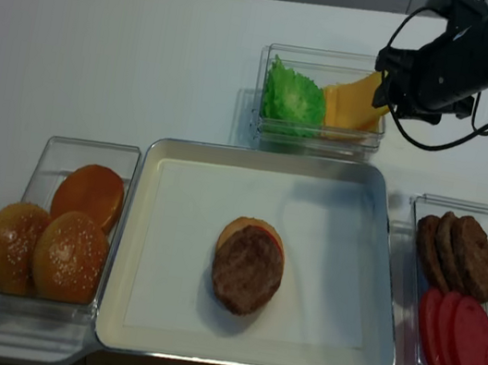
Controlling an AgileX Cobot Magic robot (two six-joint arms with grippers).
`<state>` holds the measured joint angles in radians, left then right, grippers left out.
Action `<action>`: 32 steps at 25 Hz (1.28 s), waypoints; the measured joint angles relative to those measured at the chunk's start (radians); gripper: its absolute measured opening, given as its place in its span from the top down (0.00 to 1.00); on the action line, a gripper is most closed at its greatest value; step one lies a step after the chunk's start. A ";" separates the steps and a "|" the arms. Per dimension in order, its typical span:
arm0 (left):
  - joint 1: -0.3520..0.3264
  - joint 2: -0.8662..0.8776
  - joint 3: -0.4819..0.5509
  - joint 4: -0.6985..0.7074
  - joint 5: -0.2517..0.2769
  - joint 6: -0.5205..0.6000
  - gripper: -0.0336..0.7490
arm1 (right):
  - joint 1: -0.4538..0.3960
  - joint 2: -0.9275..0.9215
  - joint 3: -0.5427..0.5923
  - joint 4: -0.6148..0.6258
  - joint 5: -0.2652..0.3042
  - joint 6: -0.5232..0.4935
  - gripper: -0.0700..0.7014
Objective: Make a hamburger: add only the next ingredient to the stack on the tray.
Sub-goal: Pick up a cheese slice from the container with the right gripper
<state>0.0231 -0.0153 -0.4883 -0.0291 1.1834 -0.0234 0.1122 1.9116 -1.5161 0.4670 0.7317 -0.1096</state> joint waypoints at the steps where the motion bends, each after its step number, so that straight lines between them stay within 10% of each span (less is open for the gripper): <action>1: 0.000 0.000 0.000 0.000 0.000 0.000 0.58 | 0.000 0.004 -0.002 0.000 -0.007 -0.004 0.46; 8: 0.000 0.000 0.000 0.000 0.000 0.000 0.58 | 0.000 0.026 -0.002 0.000 -0.036 -0.010 0.50; 18: 0.000 0.000 0.000 0.000 0.000 0.000 0.58 | 0.000 0.034 -0.002 0.005 -0.043 -0.010 0.83; 32: 0.000 0.000 0.000 0.000 0.000 0.000 0.58 | 0.000 0.016 -0.008 0.006 -0.041 -0.018 0.87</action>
<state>0.0231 -0.0153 -0.4883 -0.0291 1.1834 -0.0234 0.1122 1.9277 -1.5243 0.4731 0.6905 -0.1274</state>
